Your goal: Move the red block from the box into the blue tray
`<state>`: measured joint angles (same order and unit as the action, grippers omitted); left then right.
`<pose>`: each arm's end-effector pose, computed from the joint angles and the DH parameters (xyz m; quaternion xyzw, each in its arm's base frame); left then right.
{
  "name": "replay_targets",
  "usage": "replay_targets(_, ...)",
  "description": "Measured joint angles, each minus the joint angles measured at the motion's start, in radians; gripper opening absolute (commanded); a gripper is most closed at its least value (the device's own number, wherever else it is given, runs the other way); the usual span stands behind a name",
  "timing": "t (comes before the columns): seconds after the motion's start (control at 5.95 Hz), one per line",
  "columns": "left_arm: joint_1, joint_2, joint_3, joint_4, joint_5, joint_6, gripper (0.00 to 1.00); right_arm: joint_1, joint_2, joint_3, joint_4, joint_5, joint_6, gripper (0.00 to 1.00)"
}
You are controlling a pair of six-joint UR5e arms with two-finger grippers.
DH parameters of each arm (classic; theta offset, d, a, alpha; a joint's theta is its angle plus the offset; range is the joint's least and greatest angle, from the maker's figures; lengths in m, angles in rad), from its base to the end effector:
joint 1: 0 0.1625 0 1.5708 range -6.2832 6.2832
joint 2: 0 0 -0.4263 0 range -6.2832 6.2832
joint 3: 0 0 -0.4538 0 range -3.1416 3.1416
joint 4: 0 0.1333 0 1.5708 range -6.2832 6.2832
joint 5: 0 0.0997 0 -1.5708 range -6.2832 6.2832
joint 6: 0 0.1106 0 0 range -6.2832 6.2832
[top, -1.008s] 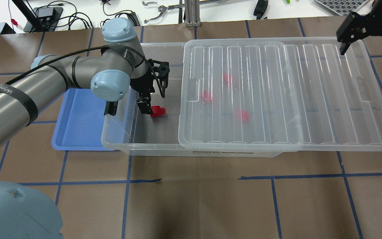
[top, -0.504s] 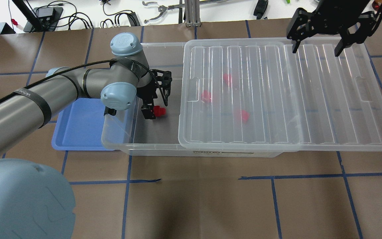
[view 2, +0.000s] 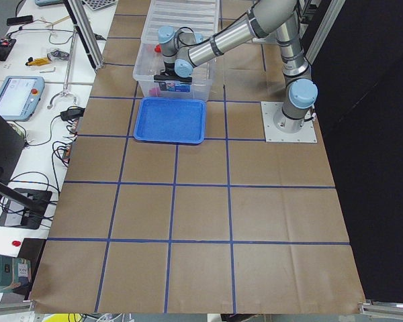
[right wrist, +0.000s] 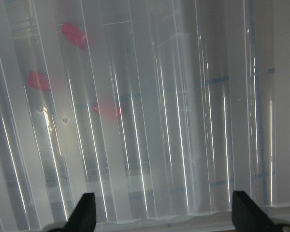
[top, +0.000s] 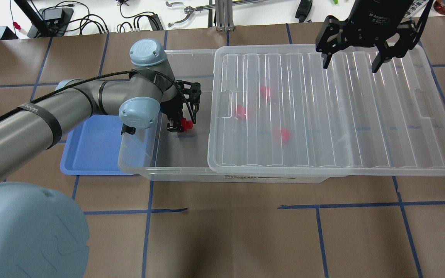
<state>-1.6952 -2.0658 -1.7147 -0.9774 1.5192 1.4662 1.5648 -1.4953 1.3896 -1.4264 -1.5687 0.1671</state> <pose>-0.2200 -0.6390 0.1521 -0.7132 -0.7001 -0.0018 0.0343 0.1301 -0.5796 0.5211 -0.0864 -0.9961 -0.0194 0.0005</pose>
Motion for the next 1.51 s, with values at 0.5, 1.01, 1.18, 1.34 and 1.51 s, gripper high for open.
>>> replay_targets(0.5, 0.004, 0.083, 0.034, -0.075, -0.002, -0.012, 0.2, 0.014, 0.002, 0.003, 0.009, 0.007, 0.0, 1.0)
replay_targets(1.01, 0.013, 0.208, 0.135, -0.328, -0.004, -0.035, 0.19, 0.014, -0.02, 0.028, 0.032, 0.001, 0.0, 1.0)
replay_targets(1.18, 0.045, 0.247, 0.163, -0.406, -0.004, -0.031, 0.16, 0.014, -0.037, 0.048, 0.035, 0.0, 0.0, 1.0)
replay_targets(1.34, 0.102, 0.28, 0.173, -0.471, -0.002, -0.005, 0.16, 0.014, -0.046, 0.062, 0.036, -0.001, -0.001, 1.0)
replay_targets(1.51, 0.171, 0.304, 0.168, -0.513, 0.001, 0.067, 0.16, 0.014, -0.048, 0.067, 0.034, -0.002, 0.0, 1.0)
